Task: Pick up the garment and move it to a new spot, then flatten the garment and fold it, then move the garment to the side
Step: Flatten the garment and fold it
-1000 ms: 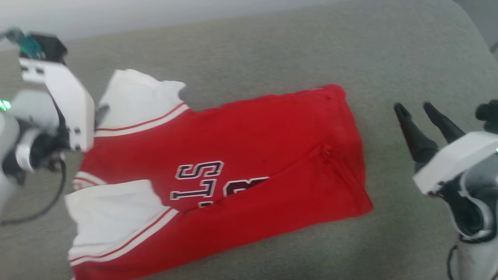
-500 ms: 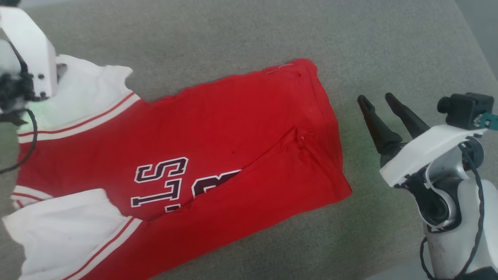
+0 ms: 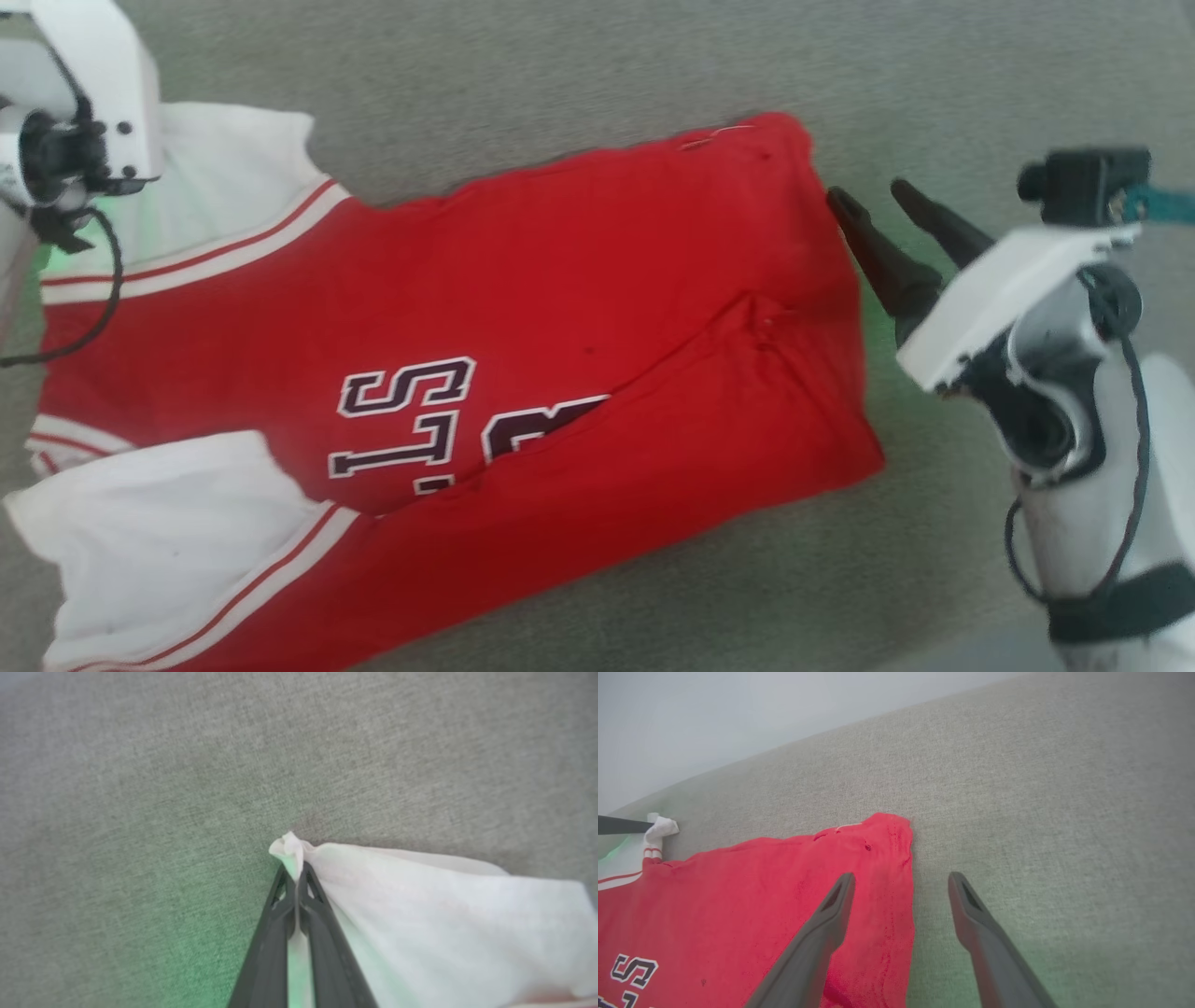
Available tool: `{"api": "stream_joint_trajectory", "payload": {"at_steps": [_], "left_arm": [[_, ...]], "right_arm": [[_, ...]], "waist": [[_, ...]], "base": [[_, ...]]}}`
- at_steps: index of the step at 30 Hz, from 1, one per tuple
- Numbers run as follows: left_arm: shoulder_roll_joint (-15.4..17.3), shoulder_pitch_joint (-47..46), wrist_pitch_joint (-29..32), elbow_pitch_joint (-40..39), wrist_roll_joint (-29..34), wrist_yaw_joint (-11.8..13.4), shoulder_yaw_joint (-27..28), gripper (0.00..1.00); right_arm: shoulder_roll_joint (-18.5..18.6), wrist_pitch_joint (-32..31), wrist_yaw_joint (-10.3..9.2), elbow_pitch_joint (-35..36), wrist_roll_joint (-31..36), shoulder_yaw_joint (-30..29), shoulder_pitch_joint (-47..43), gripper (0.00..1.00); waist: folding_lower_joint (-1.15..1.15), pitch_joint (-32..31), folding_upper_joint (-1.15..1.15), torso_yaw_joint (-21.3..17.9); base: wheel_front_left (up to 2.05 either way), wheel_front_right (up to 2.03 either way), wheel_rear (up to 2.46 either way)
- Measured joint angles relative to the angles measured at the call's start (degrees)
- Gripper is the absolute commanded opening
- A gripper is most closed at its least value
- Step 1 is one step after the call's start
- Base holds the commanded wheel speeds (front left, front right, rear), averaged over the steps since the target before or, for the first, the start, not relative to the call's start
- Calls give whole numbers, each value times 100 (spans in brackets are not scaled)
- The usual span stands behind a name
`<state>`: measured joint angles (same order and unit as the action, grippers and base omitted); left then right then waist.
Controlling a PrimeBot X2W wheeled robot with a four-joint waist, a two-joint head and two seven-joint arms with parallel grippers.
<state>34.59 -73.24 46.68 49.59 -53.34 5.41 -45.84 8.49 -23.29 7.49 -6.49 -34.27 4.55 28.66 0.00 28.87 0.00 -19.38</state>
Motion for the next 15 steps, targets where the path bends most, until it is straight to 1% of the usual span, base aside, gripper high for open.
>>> {"api": "stream_joint_trajectory", "payload": {"at_steps": [2, 8, 15], "left_arm": [[-105, -105, -42, 77, 41, -91, -46, 0], [-504, -388, -223, 330, 93, -242, -132, 0], [-875, -625, -464, 651, 125, -448, -199, 0]], "right_arm": [[66, -199, 1, -147, -2, 43, 236, 100], [316, -899, 1, -764, 37, 187, 1032, 100], [434, -1990, 1, -1783, 48, 447, 1825, 100]], "waist": [[0, 29, 0, 89], [0, 112, 0, 401], [0, 203, 0, 695]], "base": [[0, 0, 0], [0, 0, 0], [0, 0, 0]]}}
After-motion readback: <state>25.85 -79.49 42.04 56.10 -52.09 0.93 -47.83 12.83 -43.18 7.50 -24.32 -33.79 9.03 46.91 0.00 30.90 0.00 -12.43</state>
